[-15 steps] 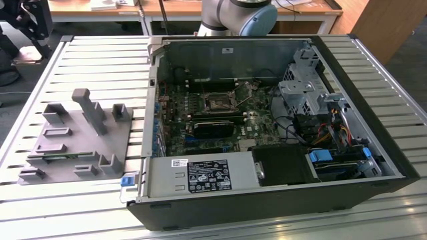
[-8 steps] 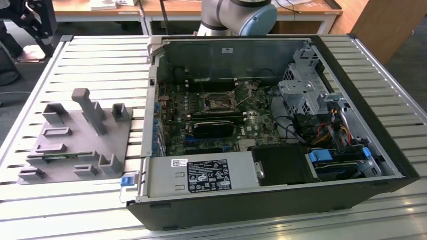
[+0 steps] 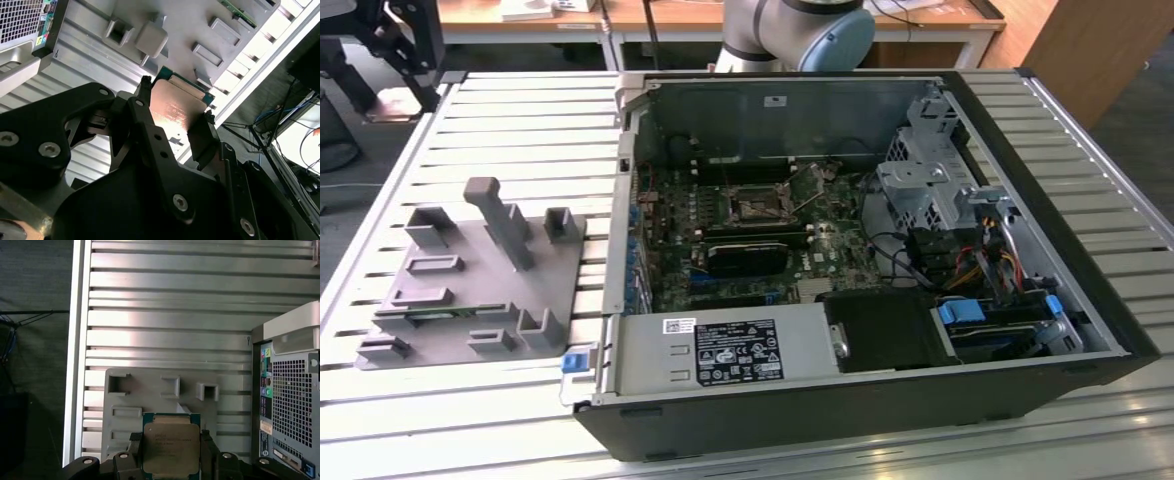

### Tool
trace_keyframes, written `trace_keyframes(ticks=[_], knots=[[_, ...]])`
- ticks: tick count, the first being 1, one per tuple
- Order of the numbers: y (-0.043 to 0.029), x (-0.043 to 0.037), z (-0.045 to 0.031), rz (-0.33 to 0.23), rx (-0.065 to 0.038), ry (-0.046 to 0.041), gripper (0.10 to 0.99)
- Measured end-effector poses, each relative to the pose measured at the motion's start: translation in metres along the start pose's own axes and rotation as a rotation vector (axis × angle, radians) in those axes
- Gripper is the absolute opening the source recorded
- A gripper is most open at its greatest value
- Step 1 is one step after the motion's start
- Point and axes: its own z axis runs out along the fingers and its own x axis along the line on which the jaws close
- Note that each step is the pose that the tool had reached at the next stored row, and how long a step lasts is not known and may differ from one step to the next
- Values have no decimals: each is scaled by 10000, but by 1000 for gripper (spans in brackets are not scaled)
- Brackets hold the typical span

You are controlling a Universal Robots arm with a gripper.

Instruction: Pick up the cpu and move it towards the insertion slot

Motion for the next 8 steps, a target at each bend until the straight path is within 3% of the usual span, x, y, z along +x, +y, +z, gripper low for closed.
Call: trace_keyframes(ticks=[8], knots=[[41, -67, 3, 0, 0, 0, 541]])
